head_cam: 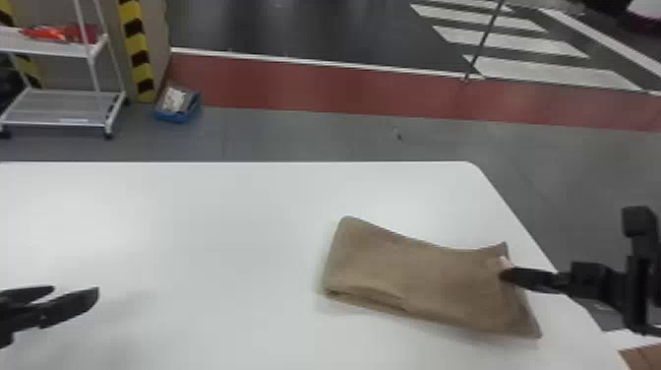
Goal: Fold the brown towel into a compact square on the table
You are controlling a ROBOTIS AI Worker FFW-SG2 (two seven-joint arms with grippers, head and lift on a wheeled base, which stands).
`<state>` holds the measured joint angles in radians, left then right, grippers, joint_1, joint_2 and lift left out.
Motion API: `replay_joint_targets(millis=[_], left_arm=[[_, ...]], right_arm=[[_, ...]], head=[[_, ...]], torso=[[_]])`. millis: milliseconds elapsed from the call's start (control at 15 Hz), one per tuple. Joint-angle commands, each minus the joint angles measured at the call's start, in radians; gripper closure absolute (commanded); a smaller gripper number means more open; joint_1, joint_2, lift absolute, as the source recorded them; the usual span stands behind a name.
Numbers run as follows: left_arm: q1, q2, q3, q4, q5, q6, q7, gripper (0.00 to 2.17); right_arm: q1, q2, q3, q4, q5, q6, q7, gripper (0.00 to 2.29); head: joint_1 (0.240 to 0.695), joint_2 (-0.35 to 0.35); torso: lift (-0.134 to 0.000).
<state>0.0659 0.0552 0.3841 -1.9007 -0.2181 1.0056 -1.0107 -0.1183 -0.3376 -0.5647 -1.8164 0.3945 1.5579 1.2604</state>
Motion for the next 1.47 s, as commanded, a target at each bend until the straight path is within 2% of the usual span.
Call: replay_joint_targets(millis=[0,67,133,200,267,467,667,867,933,1000,1067,1133,1200,1267,1400], left_arm=[[0.0,0.003,0.004,0.0,-0.001,-0.003,0.0,0.05],[-0.003,0.006,0.007,0.006,-0.001,-0.003,0.003,0.05],[-0.003,0.008,0.006,0.011,-0.001,-0.003,0.008,0.05],[-0.006,0.005,-0.001,0.015,-0.001,-0.003,0.009,0.05],[-0.008,0.005,-0.016,0.017,-0.001,-0.003,0.018,0.05],[-0.004,0.002,-0.025,0.023,-0.003,-0.003,0.021,0.05],[-0.006,0.002,-0.027,0.023,-0.003,-0.003,0.021,0.05],[-0.009,0.005,-0.027,0.031,-0.004,-0.006,0.026,0.05],[-0.011,0.006,-0.027,0.031,-0.004,-0.003,0.026,0.05],[-0.012,0.006,-0.024,0.031,-0.004,-0.003,0.026,0.05],[-0.015,0.009,-0.017,0.034,-0.003,-0.006,0.026,0.05],[-0.015,0.011,-0.013,0.038,0.0,-0.009,0.026,0.05],[-0.018,0.009,-0.016,0.045,-0.001,-0.009,0.026,0.05],[-0.018,0.009,-0.022,0.045,-0.001,-0.009,0.026,0.05],[-0.017,0.006,-0.024,0.045,-0.001,-0.009,0.024,0.05]], right_arm=[[0.003,-0.023,-0.027,-0.106,-0.013,0.014,0.031,1.51],[0.022,-0.07,-0.063,-0.093,-0.046,0.014,0.036,1.51],[0.034,-0.069,-0.06,-0.04,-0.029,0.014,0.03,1.51],[0.031,-0.044,-0.054,0.037,-0.017,0.014,0.022,1.51],[0.029,-0.038,-0.034,0.095,-0.014,0.014,0.004,1.51],[-0.011,-0.046,-0.038,0.193,-0.006,0.014,-0.029,1.51],[-0.018,-0.046,-0.047,0.175,-0.02,0.014,-0.022,1.51],[-0.017,-0.047,-0.066,0.078,-0.052,0.014,0.001,1.51],[-0.015,-0.051,-0.084,0.014,-0.052,0.014,0.033,1.51],[0.002,-0.077,-0.113,-0.029,-0.057,0.014,0.059,1.51],[0.014,-0.103,-0.139,-0.011,-0.077,0.014,0.054,1.51],[0.046,-0.098,-0.119,0.06,-0.06,0.014,0.045,1.51],[0.043,-0.07,-0.112,0.14,-0.037,0.014,0.031,1.51],[0.026,-0.07,-0.095,0.2,-0.025,0.014,0.007,1.51],[-0.012,-0.078,-0.092,0.242,-0.017,0.014,-0.015,1.51]], head=[[0.695,-0.219],[0.695,-0.217],[0.695,-0.22],[0.695,-0.231],[0.695,-0.242],[0.695,-0.263],[0.695,-0.277],[0.695,-0.275],[0.695,-0.273],[0.695,-0.265],[0.695,-0.263],[0.695,-0.269],[0.695,-0.28],[0.695,-0.291],[0.695,-0.304]], torso=[[-0.124],[-0.124],[-0.124],[-0.124],[-0.124],[-0.124],[-0.124],[-0.124],[-0.124],[-0.124],[-0.124],[-0.124],[-0.124],[-0.124],[-0.124]])
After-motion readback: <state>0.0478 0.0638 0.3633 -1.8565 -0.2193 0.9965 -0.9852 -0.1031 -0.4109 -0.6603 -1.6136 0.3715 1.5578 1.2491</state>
